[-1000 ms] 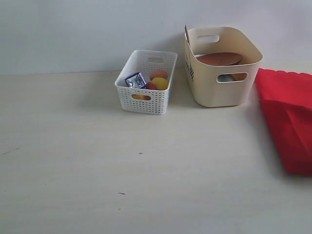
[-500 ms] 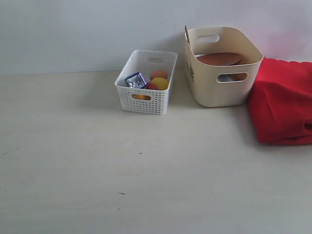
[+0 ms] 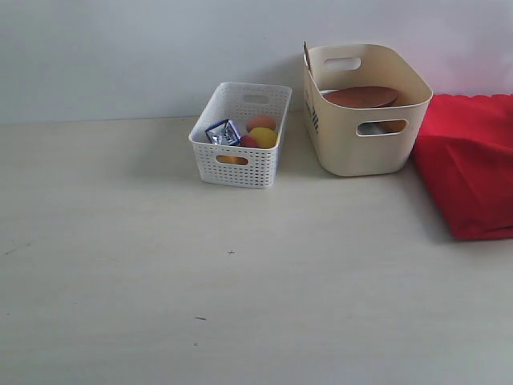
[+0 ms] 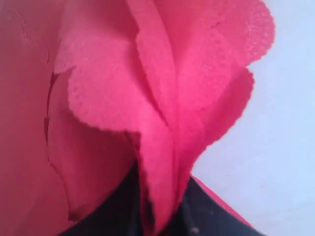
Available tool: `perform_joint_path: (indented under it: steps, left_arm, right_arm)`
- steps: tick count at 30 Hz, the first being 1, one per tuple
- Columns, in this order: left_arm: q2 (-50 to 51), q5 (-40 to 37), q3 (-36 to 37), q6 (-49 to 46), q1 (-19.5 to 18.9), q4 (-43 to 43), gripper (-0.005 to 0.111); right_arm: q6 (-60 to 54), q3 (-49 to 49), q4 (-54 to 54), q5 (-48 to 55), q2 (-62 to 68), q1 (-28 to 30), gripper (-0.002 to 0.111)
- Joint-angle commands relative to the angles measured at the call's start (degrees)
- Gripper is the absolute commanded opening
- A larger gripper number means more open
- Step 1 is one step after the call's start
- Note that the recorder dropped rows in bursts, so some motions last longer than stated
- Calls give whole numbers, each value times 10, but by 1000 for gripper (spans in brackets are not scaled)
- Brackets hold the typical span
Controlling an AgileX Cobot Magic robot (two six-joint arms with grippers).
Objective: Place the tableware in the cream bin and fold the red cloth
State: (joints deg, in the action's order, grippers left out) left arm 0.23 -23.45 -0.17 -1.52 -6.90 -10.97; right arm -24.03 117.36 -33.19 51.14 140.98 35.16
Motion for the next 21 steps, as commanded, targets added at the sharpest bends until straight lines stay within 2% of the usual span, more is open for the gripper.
perform_joint_path:
  steps: [1,4,6,7,12,17,21]
  left_arm:
    - [-2,11,2,2,-1,-7,0]
    - [-2,11,2,2,-1,-7,0]
    - [-2,11,2,2,-1,-7,0]
    - [-2,11,2,2,-1,-7,0]
    - [-2,11,2,2,1,-7,0]
    - [-2,13,2,2,18,-7,0]
    - [-2,13,2,2,33,-7,0]
  right_arm:
    - [-22,7,14,-7,-8,-2,37]
    - [-12,7,54,-7,-27,-2,63]
    - [6,7,85,-7,-44,-2,72]
    - [16,7,98,-7,-51,-2,74]
    - [71,7,167,-5,-98,-2,73]
    - [89,7,167,16,-136,-3,69]
    - [116,7,167,48,-159,-7,50]
